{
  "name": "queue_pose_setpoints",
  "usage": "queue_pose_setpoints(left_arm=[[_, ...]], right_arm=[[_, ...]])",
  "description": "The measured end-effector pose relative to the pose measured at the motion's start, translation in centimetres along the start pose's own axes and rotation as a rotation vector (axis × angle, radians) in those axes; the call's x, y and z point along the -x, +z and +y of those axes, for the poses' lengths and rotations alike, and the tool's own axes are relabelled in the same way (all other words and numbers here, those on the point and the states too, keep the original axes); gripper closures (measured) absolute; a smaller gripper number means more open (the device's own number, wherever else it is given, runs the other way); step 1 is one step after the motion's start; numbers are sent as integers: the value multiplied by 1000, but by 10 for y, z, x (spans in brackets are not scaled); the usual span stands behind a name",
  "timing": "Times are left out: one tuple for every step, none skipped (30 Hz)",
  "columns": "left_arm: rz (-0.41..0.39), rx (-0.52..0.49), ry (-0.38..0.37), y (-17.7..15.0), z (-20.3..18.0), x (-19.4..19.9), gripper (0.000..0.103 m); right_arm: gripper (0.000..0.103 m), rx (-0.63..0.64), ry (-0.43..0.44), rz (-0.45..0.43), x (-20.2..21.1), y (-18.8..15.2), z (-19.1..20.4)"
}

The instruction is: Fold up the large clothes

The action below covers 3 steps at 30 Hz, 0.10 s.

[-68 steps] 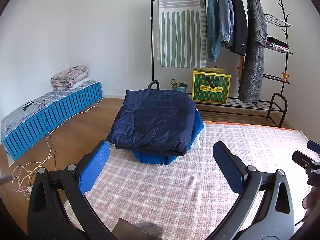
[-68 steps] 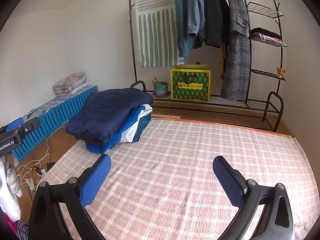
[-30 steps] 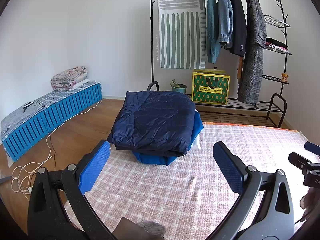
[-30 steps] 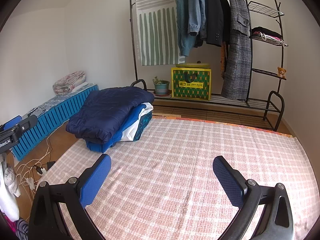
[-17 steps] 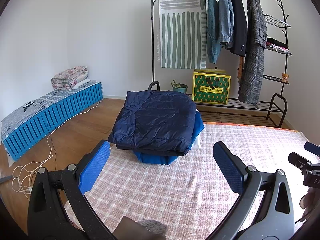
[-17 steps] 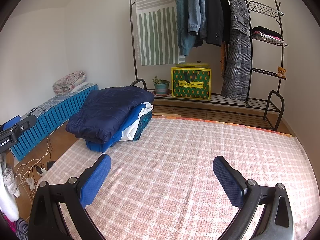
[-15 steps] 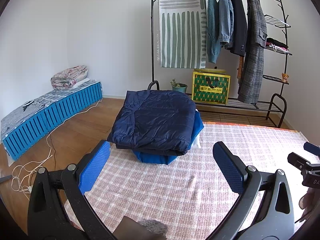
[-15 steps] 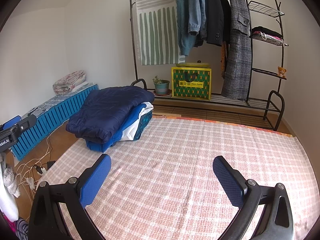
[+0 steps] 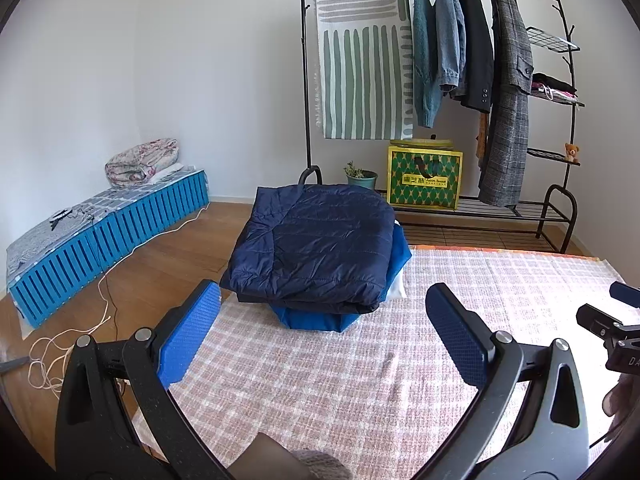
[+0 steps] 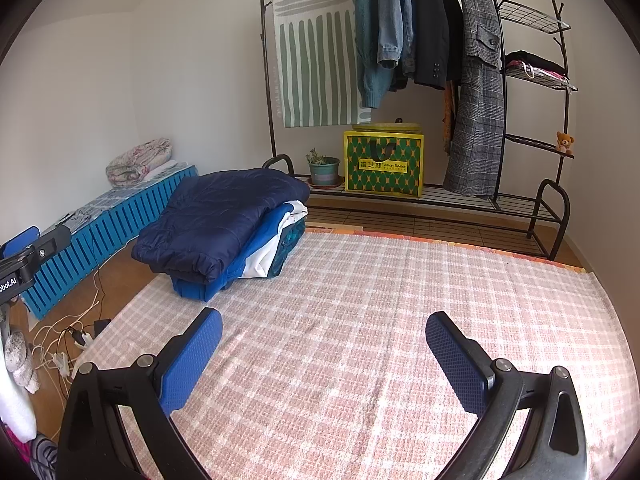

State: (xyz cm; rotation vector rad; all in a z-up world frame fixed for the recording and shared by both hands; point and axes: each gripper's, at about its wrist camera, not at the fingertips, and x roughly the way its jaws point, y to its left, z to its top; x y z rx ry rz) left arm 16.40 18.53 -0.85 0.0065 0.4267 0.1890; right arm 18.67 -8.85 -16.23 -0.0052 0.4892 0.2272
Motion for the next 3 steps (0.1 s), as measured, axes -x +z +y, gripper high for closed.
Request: queue_pose_setpoints(left_arm=[[-4,-3,1,-1,0,0,0],[-6,-6,1,-1,0,0,0],[-6,-9,-1,-1,-1,-1,0]], right_arm=[[0,0,0,0,0,0,0],[0,1,-1,0,0,0,0],[0,1,0,0,0,0,-1]])
